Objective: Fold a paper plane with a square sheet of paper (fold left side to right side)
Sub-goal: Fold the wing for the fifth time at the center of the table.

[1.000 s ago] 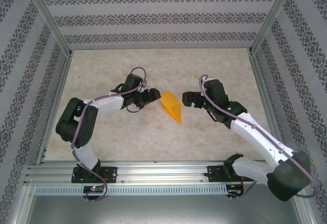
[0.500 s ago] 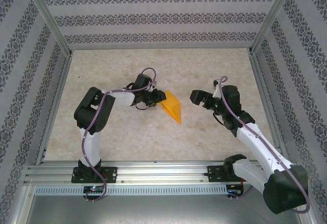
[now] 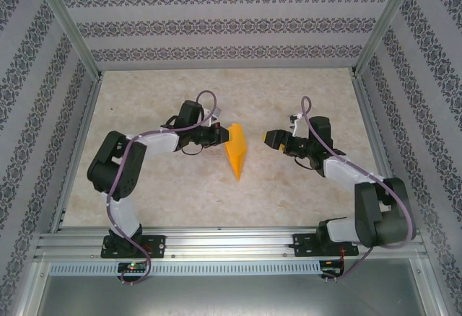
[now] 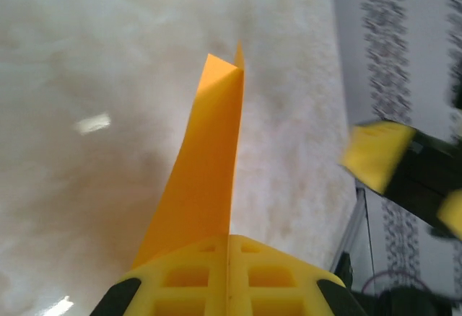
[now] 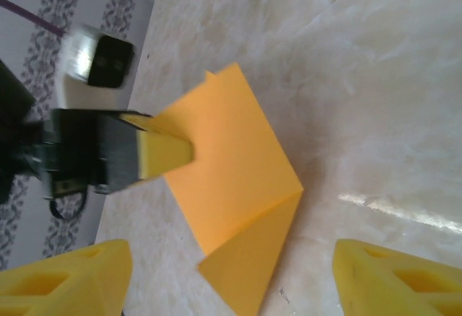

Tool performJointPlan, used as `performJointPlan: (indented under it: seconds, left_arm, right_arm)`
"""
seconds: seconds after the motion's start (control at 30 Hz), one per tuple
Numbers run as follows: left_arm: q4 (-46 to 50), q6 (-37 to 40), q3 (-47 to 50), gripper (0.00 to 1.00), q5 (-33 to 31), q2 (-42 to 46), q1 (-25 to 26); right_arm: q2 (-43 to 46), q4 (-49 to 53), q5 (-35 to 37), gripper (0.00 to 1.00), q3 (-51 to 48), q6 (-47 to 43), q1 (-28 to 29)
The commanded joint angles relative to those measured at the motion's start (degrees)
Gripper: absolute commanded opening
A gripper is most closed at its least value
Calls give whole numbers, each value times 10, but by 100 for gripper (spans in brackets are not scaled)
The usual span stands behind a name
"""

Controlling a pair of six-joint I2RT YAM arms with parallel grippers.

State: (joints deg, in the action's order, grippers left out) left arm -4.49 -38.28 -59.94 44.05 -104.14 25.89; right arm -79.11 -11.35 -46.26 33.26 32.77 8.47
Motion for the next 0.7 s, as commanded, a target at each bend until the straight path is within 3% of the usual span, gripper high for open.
performJointPlan:
  seconds: [0.0,0.23,0.67]
  left_arm:
    - [20,109,13,0,70,60,-2]
    - [88,189,14,0,124,112,-3]
    - [112,222,0,0,183,128,-2]
  right_arm:
    - [-38,-85,-90,70,31,-24,-3]
    - [-66,-199,-185,67,37,4,6]
    - [-92,-78,-244,57,93,-71,48]
